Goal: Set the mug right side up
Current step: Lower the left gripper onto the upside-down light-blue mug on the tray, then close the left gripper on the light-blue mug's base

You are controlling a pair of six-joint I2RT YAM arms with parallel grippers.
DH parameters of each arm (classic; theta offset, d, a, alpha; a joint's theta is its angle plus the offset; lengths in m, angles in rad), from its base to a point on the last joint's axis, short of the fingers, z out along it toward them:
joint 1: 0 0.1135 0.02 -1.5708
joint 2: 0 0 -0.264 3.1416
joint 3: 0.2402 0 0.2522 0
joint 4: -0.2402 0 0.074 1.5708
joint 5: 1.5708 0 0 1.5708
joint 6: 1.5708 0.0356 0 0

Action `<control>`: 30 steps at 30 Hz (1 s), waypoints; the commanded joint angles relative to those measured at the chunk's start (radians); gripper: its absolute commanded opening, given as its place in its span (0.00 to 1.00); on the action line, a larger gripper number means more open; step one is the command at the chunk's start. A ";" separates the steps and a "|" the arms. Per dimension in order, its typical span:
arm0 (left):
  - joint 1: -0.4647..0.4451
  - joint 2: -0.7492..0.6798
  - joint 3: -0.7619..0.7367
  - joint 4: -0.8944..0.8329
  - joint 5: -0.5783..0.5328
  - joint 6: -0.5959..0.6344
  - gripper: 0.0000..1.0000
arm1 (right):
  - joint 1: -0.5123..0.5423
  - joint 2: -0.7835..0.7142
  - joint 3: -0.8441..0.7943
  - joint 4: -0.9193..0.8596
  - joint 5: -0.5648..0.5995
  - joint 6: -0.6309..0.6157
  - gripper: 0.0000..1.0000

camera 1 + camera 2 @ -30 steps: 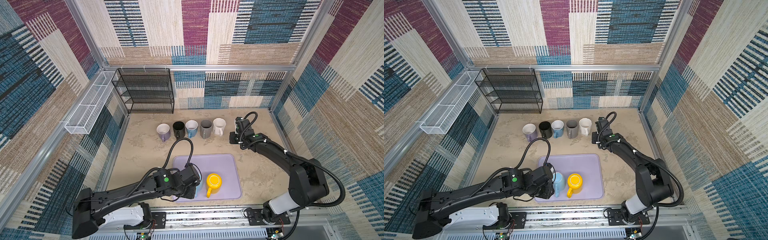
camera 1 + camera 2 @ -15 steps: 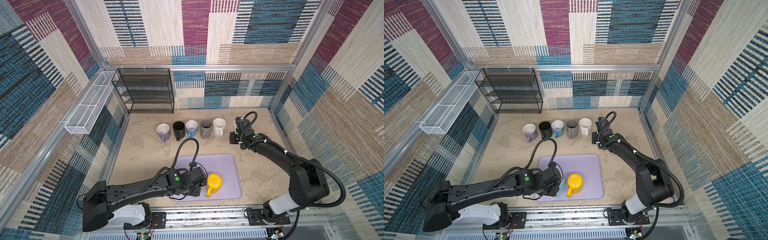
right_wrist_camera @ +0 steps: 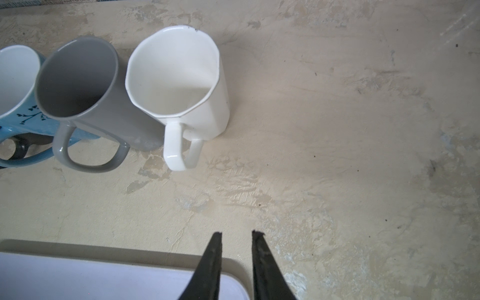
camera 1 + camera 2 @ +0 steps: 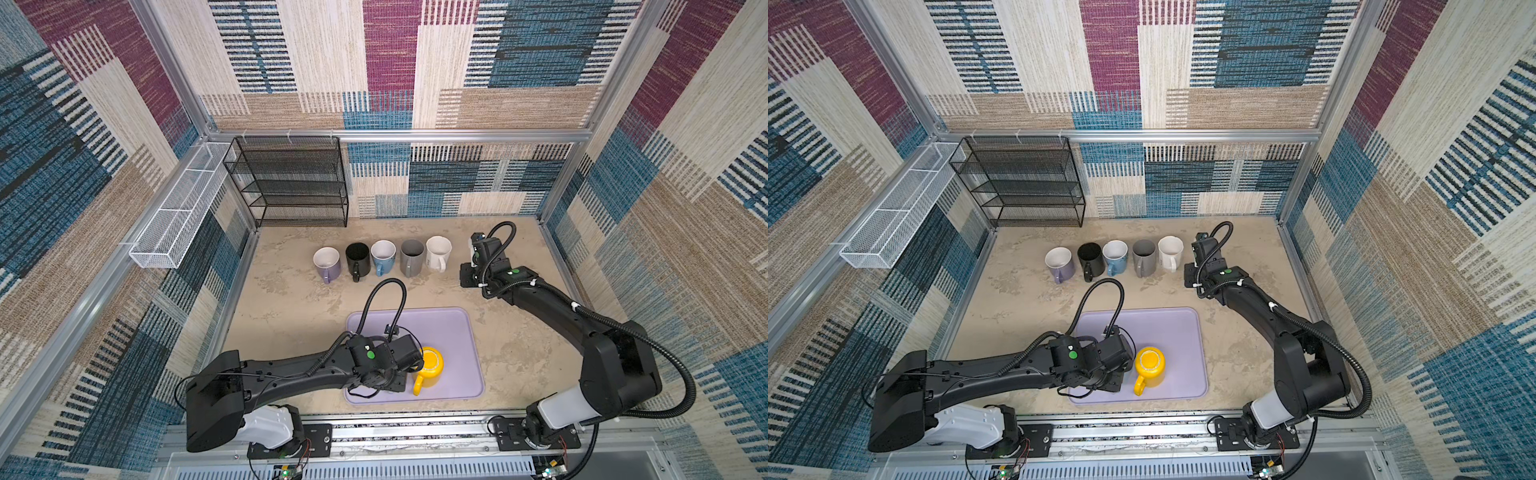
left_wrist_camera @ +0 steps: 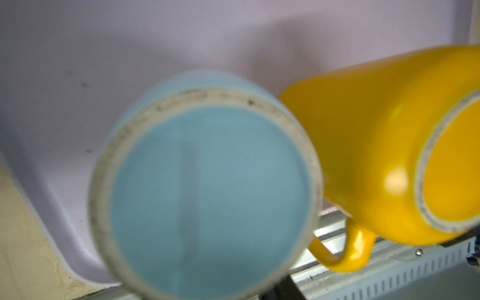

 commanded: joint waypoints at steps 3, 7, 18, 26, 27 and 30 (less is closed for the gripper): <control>0.040 0.001 -0.006 0.003 -0.035 0.036 0.34 | -0.001 -0.004 0.012 0.007 0.006 -0.007 0.25; 0.089 -0.002 -0.006 -0.003 -0.034 0.095 0.33 | -0.001 -0.004 0.013 0.007 0.006 -0.007 0.25; 0.250 0.038 0.010 0.025 0.008 0.318 0.33 | 0.000 0.005 0.012 0.010 0.006 -0.002 0.25; 0.271 0.107 0.071 0.011 0.059 0.415 0.31 | -0.001 0.006 0.013 0.009 0.004 0.000 0.24; 0.272 0.114 0.076 0.009 0.062 0.421 0.30 | -0.001 0.006 0.012 0.009 0.005 0.001 0.24; 0.273 0.128 0.088 0.004 0.060 0.430 0.29 | -0.001 0.008 0.009 0.009 0.005 0.001 0.25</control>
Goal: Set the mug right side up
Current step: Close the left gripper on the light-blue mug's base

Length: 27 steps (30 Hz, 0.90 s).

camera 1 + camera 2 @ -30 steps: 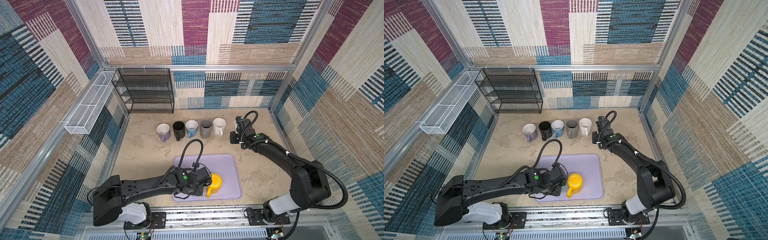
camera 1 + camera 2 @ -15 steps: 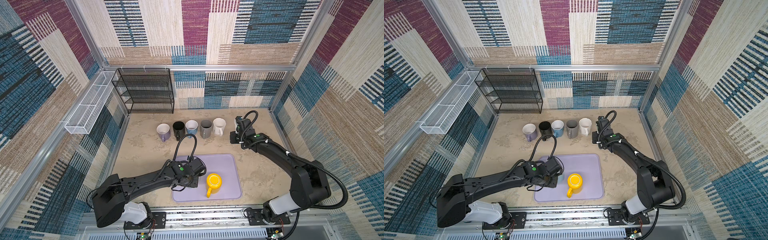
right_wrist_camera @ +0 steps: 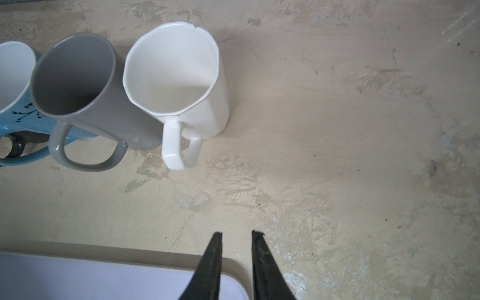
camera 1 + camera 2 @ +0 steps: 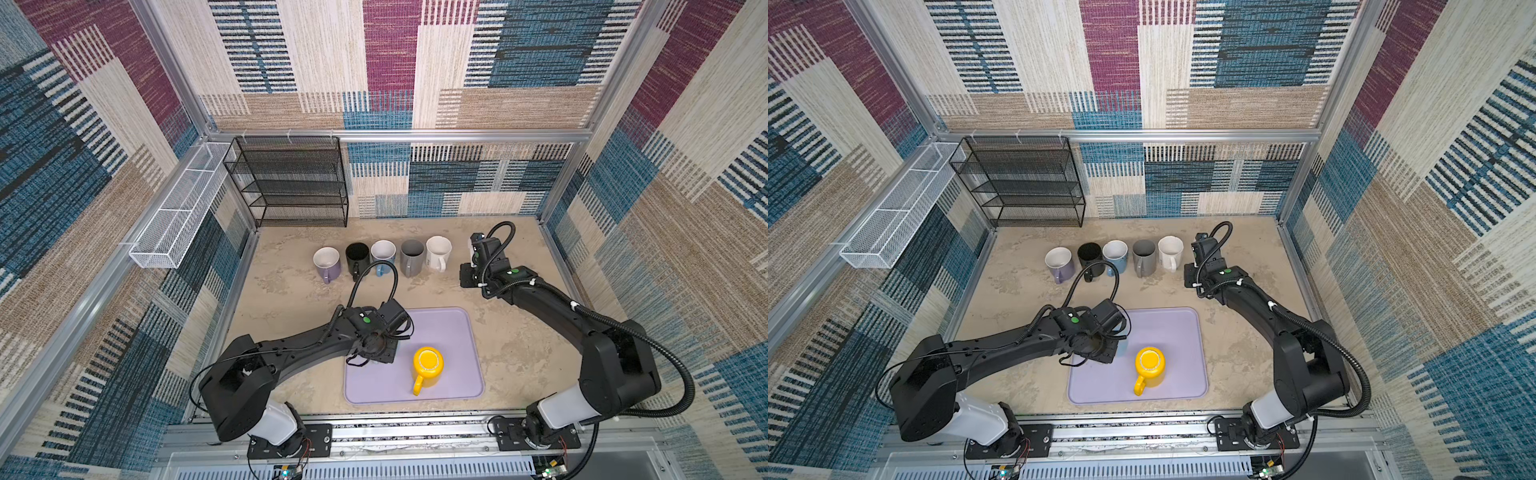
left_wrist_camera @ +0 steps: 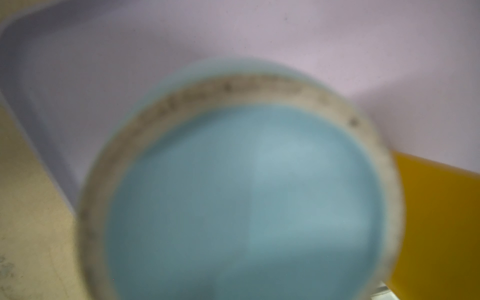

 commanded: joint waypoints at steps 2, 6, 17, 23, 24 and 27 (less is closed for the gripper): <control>0.003 0.011 0.017 -0.011 -0.001 0.045 0.29 | 0.000 0.003 0.007 0.012 0.006 0.004 0.24; 0.003 0.009 0.021 -0.019 -0.016 0.046 0.27 | -0.001 0.005 0.006 0.013 0.003 0.004 0.24; 0.005 0.019 0.032 -0.037 -0.034 0.056 0.22 | 0.000 0.004 0.007 0.013 0.006 0.006 0.25; 0.008 0.030 0.026 -0.032 -0.034 0.059 0.19 | -0.001 0.005 0.004 0.013 0.006 0.006 0.25; 0.006 0.032 0.025 -0.030 -0.034 0.060 0.19 | -0.001 0.004 0.003 0.013 0.006 0.006 0.25; 0.006 0.043 0.026 -0.030 -0.032 0.060 0.16 | -0.001 0.000 0.000 0.013 0.006 0.007 0.25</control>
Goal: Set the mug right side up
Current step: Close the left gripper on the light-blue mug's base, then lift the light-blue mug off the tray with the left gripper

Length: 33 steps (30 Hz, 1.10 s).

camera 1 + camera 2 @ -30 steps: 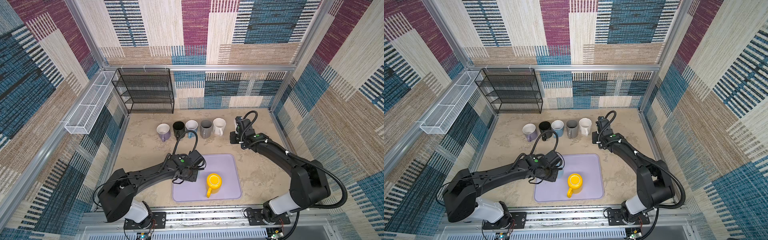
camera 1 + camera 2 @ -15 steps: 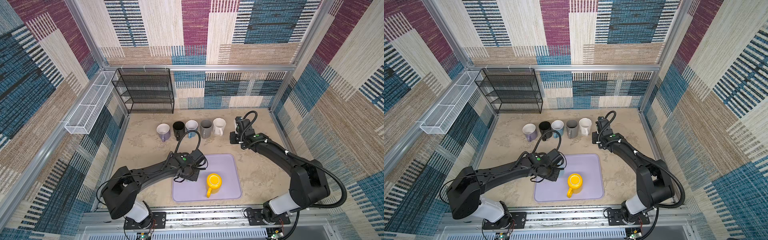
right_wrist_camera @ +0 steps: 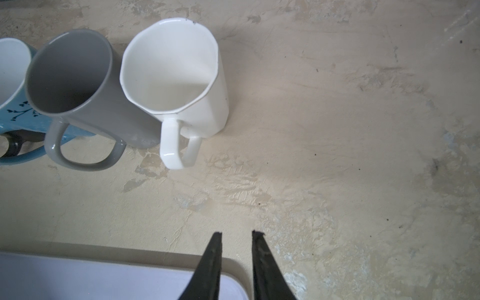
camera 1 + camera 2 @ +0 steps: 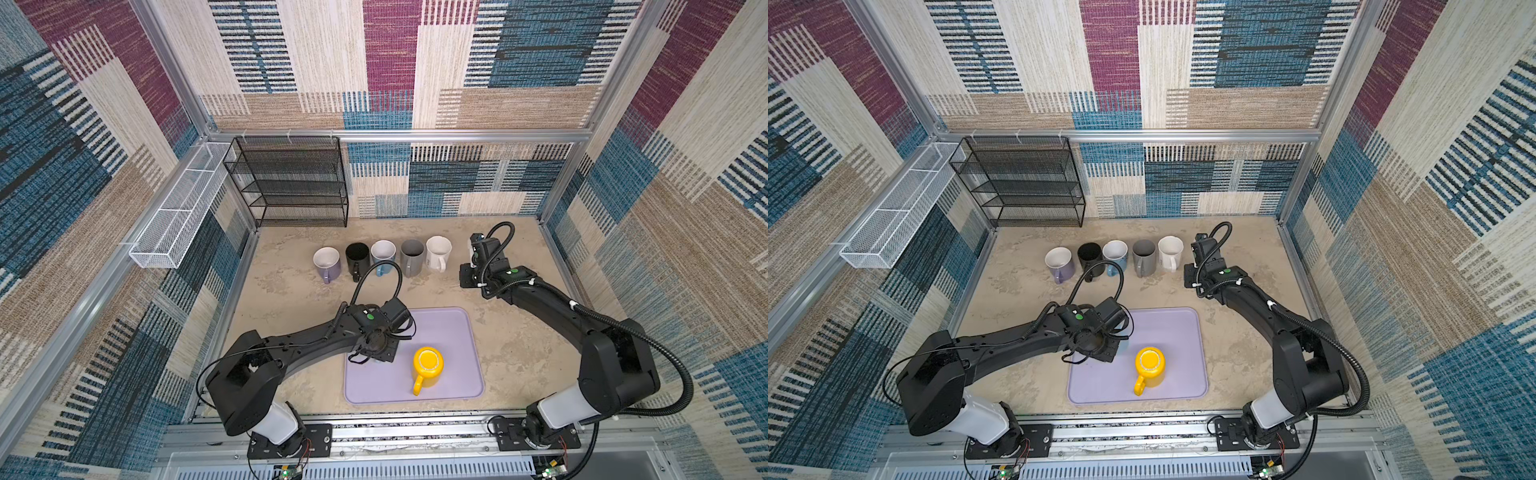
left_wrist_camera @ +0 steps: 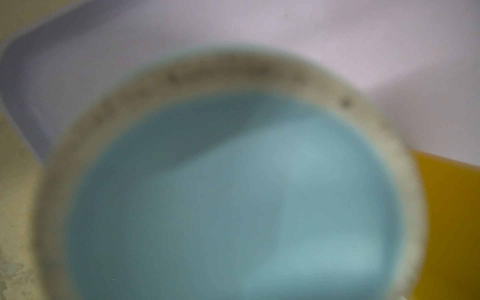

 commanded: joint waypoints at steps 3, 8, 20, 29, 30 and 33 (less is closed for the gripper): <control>0.001 0.008 0.004 -0.006 -0.020 0.014 0.14 | -0.001 -0.010 -0.001 0.012 0.009 0.007 0.25; 0.001 0.009 0.017 -0.010 -0.021 0.025 0.09 | 0.000 -0.013 -0.001 0.012 0.010 0.007 0.25; 0.014 -0.014 0.052 0.007 -0.017 0.059 0.00 | -0.001 -0.042 -0.023 0.022 0.003 0.011 0.25; 0.068 -0.081 0.083 0.070 0.035 0.115 0.00 | 0.000 -0.102 -0.075 0.060 -0.046 0.025 0.24; 0.076 -0.093 0.082 0.088 0.051 0.123 0.00 | -0.001 -0.111 -0.083 0.069 -0.059 0.028 0.24; 0.101 -0.124 0.080 0.142 0.088 0.150 0.00 | 0.000 -0.137 -0.110 0.100 -0.101 0.035 0.24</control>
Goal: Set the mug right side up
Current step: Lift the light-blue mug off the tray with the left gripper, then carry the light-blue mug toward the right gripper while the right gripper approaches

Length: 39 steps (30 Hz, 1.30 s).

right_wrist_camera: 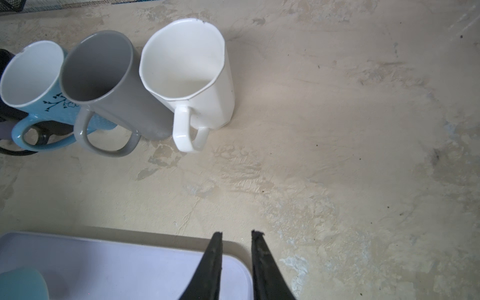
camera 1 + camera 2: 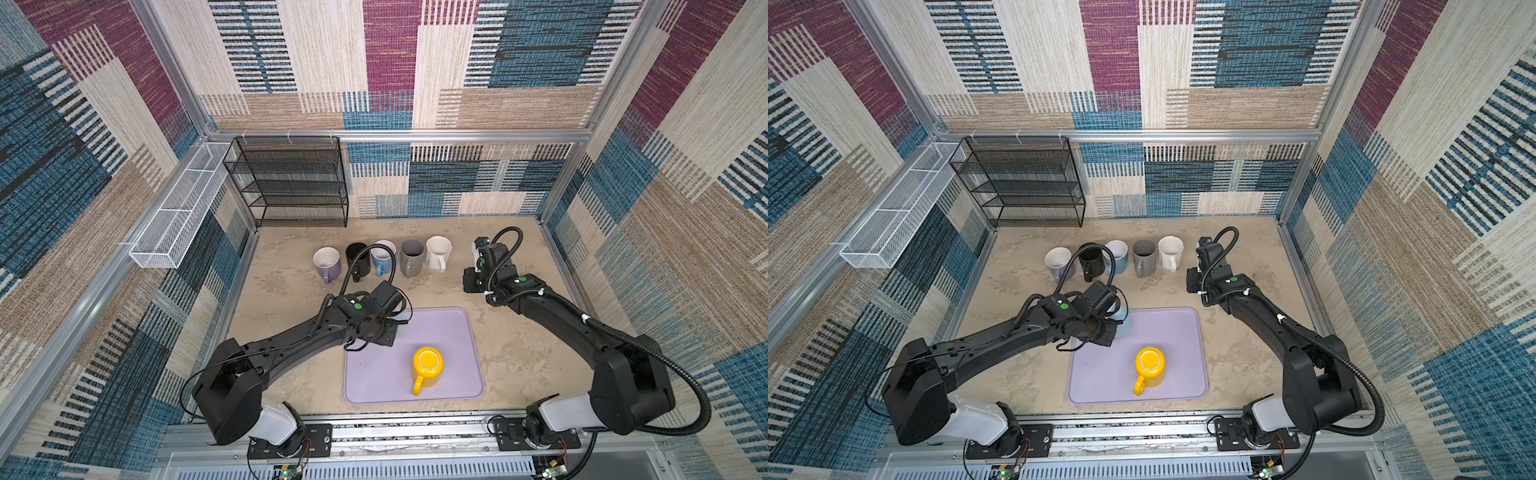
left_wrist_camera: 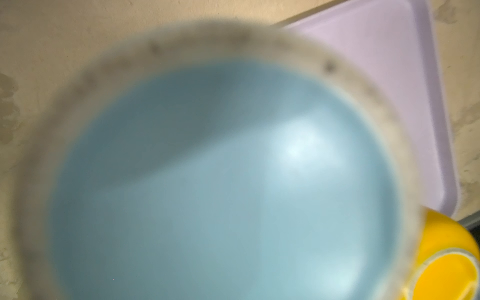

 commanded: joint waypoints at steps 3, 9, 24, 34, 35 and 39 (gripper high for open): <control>0.052 -0.052 0.015 0.155 0.095 0.096 0.00 | 0.000 -0.049 -0.049 0.115 -0.111 0.030 0.24; 0.130 -0.081 0.028 0.260 0.240 0.131 0.00 | 0.001 -0.136 -0.147 0.261 -0.243 0.054 0.24; 0.271 -0.157 -0.046 0.601 0.534 0.087 0.00 | 0.000 -0.255 -0.281 0.542 -0.552 0.133 0.24; 0.310 -0.245 -0.168 0.868 0.707 0.025 0.00 | 0.001 -0.254 -0.320 0.705 -0.713 0.200 0.26; 0.311 -0.250 -0.175 0.891 0.722 0.021 0.00 | 0.002 -0.255 -0.321 0.712 -0.730 0.202 0.26; 0.316 -0.256 -0.200 0.979 0.773 0.003 0.00 | 0.011 -0.263 -0.320 0.729 -0.774 0.193 0.28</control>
